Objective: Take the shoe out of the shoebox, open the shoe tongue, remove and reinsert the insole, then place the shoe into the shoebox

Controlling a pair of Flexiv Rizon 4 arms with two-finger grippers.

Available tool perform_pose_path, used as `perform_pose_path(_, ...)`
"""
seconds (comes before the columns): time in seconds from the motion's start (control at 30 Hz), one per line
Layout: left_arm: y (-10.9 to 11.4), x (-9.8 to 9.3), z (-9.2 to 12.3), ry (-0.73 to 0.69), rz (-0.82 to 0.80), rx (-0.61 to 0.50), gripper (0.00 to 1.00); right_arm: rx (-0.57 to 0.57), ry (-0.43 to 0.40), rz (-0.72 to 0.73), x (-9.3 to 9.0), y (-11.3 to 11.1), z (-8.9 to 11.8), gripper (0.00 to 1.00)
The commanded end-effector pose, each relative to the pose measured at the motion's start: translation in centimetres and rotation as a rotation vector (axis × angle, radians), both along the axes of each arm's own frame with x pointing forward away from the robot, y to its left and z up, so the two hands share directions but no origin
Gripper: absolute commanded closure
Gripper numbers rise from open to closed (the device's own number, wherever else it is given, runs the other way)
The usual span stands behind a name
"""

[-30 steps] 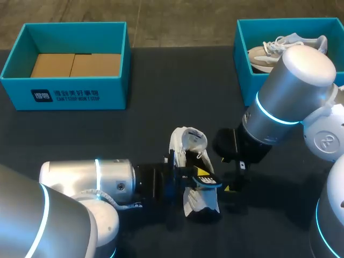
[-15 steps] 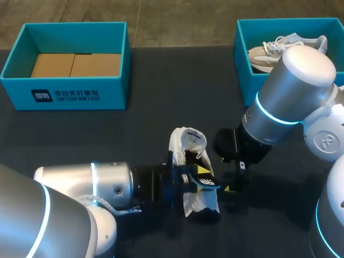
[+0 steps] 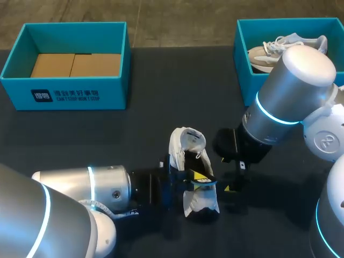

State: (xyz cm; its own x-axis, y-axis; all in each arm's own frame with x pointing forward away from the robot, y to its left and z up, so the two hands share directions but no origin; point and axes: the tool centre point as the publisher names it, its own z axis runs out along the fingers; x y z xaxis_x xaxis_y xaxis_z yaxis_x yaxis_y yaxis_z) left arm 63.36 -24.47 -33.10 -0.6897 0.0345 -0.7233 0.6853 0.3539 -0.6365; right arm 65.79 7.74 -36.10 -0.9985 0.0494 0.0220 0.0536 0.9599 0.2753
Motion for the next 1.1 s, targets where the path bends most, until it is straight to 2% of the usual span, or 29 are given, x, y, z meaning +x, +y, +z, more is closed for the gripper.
perform_pose_path(0.03,-0.7,1.2,-1.0,0.003,0.011,0.01,1.0,0.0,-0.002,0.001,-0.1,0.0,-0.1,0.0)
perform_pose_path(0.37,-0.8,2.1,-2.0,-0.009,0.029,0.05,1.0,0.0,-0.002,0.001,-0.1,0.0,-0.1,0.0)
perform_pose_path(0.6,-0.6,1.4,-1.7,-0.024,0.016,0.051,1.0,0.0,-0.002,0.001,-0.1,0.0,-0.1,0.0)
perform_pose_path(0.63,-0.6,1.2,-1.6,-0.025,0.015,0.049,0.93,0.0,-0.002,0.001,-0.1,0.0,-0.1,0.0)
perform_pose_path(0.67,-0.5,1.0,-1.4,-0.025,0.015,0.046,0.79,0.0,-0.002,0.001,-0.1,0.0,-0.1,0.0)
perform_pose_path(0.7,-0.5,0.8,-1.3,-0.026,0.013,0.041,0.77,0.0,-0.002,0.001,-0.1,0.0,-0.1,0.0)
perform_pose_path(0.97,0.1,-0.8,0.0,-0.035,-0.006,0.018,0.66,0.0,-0.002,0.001,-0.1,0.0,-0.1,0.0)
perform_pose_path(1.1,0.3,-1.1,0.3,-0.039,-0.008,0.017,0.66,0.0,-0.002,0.001,-0.1,0.0,-0.1,0.0)
